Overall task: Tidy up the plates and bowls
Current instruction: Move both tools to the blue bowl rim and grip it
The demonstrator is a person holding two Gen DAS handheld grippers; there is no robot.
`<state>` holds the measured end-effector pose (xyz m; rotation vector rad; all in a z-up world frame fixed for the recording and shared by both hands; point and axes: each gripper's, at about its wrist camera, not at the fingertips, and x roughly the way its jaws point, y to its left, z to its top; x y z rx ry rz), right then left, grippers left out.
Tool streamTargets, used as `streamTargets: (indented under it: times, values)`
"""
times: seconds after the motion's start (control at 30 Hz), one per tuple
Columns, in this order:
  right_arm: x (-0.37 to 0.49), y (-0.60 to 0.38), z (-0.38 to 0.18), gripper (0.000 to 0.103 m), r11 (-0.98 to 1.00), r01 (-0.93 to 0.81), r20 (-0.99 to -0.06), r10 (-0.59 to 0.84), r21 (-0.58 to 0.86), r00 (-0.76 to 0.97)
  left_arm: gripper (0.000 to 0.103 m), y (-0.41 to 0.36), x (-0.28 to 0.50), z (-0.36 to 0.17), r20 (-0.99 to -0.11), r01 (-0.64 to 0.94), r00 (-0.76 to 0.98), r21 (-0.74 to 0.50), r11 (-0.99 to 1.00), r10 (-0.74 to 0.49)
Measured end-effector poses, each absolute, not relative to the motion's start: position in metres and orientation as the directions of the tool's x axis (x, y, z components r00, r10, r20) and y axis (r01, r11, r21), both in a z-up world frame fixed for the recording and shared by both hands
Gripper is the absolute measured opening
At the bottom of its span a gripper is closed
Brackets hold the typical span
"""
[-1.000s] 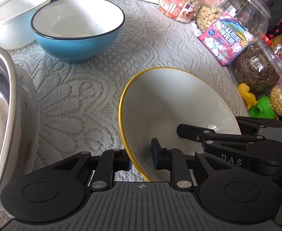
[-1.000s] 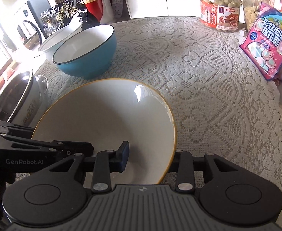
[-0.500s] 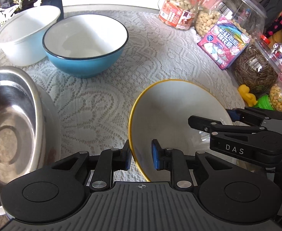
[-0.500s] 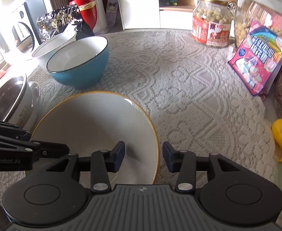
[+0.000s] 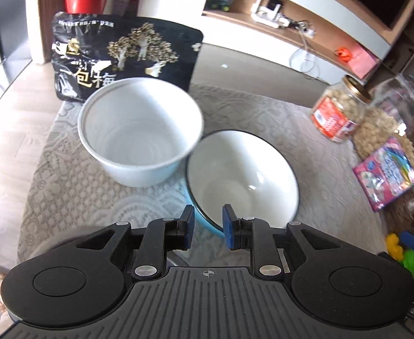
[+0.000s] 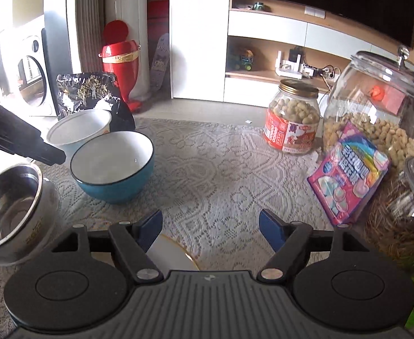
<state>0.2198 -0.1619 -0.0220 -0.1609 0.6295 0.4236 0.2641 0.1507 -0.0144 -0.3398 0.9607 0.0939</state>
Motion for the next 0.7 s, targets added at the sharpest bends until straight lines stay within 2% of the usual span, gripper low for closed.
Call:
streamTargets:
  times: [0.1,0.27,0.37,0.53,0.6,0.7]
  values:
    - [0.240,-0.144,-0.006,0.076,0.897,-0.441,-0.625,0.355,0.017,0.696,0.023,0.171,0.295,-0.028,-0.848,-0.219,0.525,-0.208,0.953,-0.065]
    - [0.286,-0.113,-0.007,0.076,0.890,-0.443,-0.716,0.381,0.110,0.585,0.024,0.190,0.301,-0.043,-0.837,-0.189,0.526,-0.291,0.938,-0.154]
    - [0.321,-0.082,-0.026,0.075,0.898,-0.415,-0.770,0.365,0.143,0.524,0.029,0.202,0.300,-0.048,-0.824,-0.204,0.531,-0.349,0.914,-0.196]
    - [0.369,-0.048,-0.066,0.061,0.908,-0.316,-0.836,0.388,0.275,0.388,0.028,0.209,0.307,-0.059,-0.805,-0.222,0.530,-0.435,0.873,-0.267]
    - [0.377,-0.040,-0.079,0.058,0.915,-0.288,-0.848,0.379,0.283,0.370,0.028,0.204,0.308,-0.060,-0.804,-0.197,0.528,-0.431,0.880,-0.276]
    - [0.381,-0.032,-0.093,0.047,0.915,-0.278,-0.862,0.377,0.291,0.338,0.030,0.200,0.311,-0.062,-0.798,-0.189,0.531,-0.438,0.879,-0.284]
